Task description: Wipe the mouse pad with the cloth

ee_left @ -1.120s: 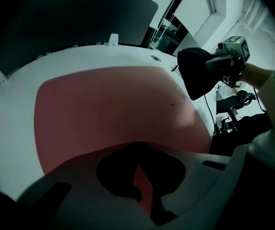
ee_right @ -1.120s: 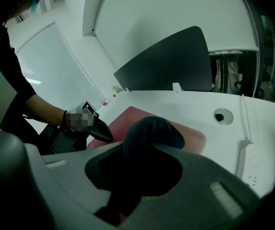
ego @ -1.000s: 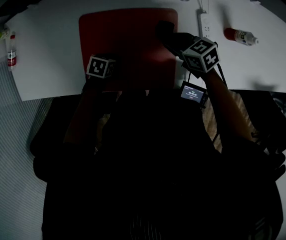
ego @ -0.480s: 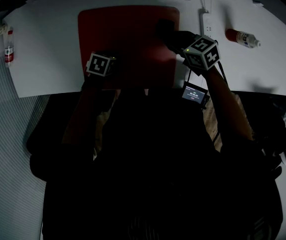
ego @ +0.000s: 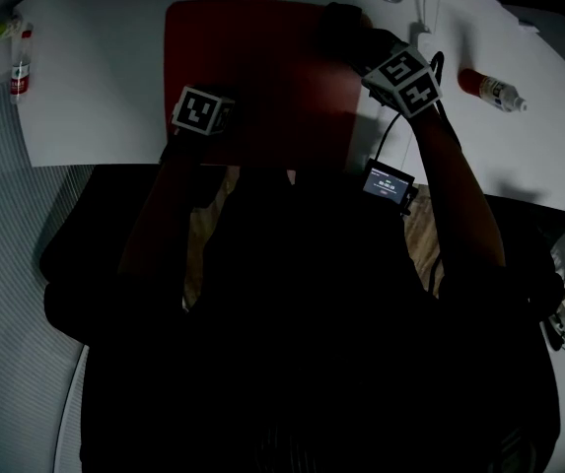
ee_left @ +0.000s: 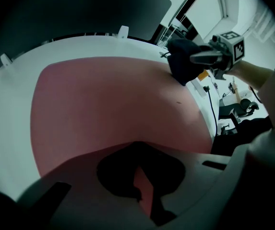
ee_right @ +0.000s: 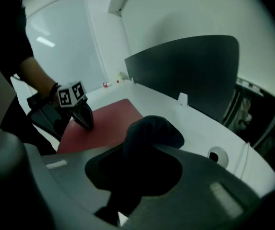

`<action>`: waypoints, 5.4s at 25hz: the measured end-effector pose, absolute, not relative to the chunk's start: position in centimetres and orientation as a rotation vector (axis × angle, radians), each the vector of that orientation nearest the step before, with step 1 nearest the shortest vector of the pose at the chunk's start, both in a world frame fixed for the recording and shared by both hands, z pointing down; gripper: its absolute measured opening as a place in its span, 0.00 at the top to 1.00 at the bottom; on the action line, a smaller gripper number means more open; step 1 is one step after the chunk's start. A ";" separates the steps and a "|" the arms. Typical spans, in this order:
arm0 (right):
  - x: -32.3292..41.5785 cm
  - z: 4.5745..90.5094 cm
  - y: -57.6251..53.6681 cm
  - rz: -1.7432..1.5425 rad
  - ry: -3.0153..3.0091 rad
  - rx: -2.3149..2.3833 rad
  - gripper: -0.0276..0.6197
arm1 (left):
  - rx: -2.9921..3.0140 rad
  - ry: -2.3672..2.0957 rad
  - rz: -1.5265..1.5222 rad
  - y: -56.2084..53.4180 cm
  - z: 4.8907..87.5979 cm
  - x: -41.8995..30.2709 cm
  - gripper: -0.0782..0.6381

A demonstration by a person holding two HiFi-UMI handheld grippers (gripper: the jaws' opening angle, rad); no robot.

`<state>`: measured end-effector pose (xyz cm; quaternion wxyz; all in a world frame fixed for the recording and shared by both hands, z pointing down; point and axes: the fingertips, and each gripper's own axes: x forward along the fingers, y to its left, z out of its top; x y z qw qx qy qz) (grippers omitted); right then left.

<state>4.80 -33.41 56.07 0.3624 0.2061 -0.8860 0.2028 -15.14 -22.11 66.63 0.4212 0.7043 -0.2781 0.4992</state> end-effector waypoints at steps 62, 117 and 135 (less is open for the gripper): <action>-2.7 64.9 -19.9 0.203 -2.064 -0.108 0.86 | 1.802 -0.663 1.211 -22.0 66.3 -15.0 0.88; 2.9 48.2 -23.2 1.161 -2.508 0.472 0.86 | 1.993 -0.739 0.606 -24.1 55.4 -7.5 0.88; 7.7 30.4 -23.4 0.896 -2.779 1.002 0.87 | 2.665 -0.497 0.160 -28.6 29.0 2.1 0.88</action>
